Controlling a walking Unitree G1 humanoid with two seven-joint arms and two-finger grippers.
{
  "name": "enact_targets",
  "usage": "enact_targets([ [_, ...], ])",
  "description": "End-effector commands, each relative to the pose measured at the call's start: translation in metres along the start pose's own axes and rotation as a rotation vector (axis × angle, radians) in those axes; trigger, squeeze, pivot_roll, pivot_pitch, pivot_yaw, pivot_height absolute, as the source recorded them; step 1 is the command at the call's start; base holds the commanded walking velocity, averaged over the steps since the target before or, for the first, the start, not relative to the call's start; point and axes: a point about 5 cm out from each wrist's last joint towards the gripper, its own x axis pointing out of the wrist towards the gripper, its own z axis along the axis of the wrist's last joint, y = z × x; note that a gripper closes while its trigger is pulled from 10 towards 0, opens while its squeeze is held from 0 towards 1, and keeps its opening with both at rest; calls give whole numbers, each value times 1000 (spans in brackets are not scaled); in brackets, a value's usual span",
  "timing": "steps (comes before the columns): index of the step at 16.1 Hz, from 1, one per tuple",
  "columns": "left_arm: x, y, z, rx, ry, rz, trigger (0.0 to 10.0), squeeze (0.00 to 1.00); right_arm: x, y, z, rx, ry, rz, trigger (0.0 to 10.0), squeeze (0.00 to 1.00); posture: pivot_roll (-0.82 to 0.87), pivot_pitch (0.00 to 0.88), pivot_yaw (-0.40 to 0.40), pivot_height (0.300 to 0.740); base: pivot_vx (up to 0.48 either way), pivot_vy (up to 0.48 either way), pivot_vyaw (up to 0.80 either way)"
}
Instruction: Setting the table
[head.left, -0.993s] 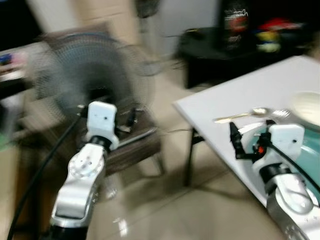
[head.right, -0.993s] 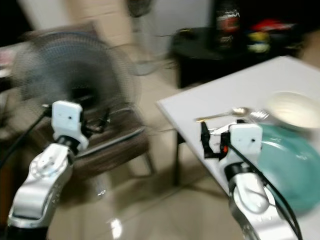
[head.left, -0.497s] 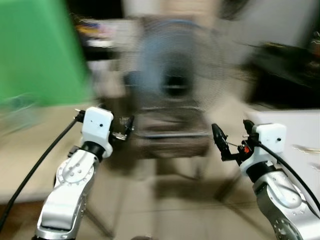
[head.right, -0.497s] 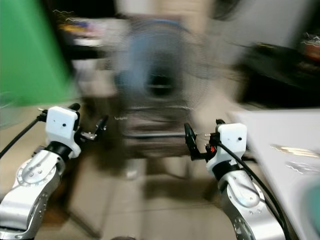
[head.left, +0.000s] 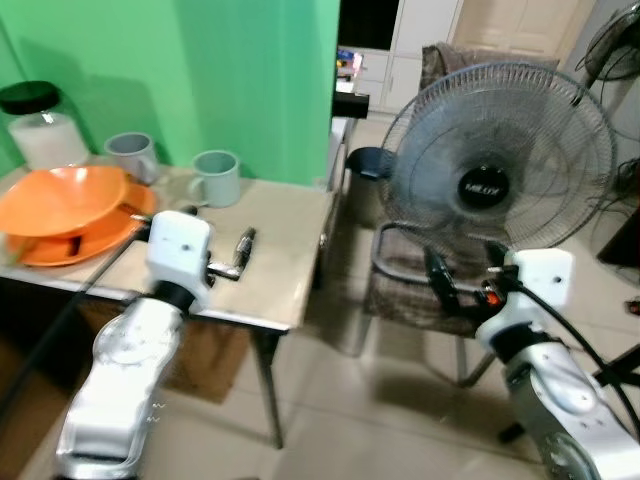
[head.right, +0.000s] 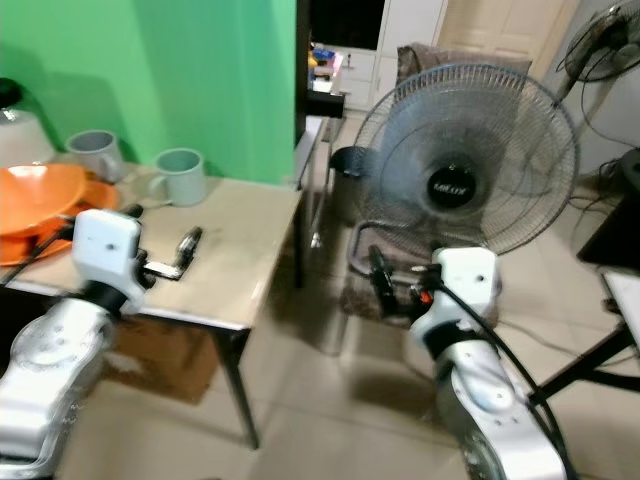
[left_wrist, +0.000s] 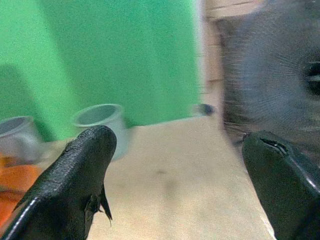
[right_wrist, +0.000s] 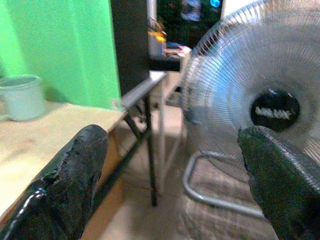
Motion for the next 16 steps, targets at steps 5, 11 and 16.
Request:
enact_targets([
  [5, 4, 9, 6, 35, -8, -12, 10000, 0, 1, 0, -2, 27, 17, -32, 10000, 0, 74, 0, 6, 740, 0, 480, -320],
  [11, 12, 18, 8, 52, -7, 18, 10000, 0, -2, -2, 0, 38, 15, -60, 10000, 0, 60, 0, 19, 740, 0, -191, -267],
  [16, 16, 20, 8, 32, 3, 30, 10000, 0, -2, 0, -2, 36, 33, -44, 10000, 0, 61, 0, 18, 740, 0, 0, 0],
])
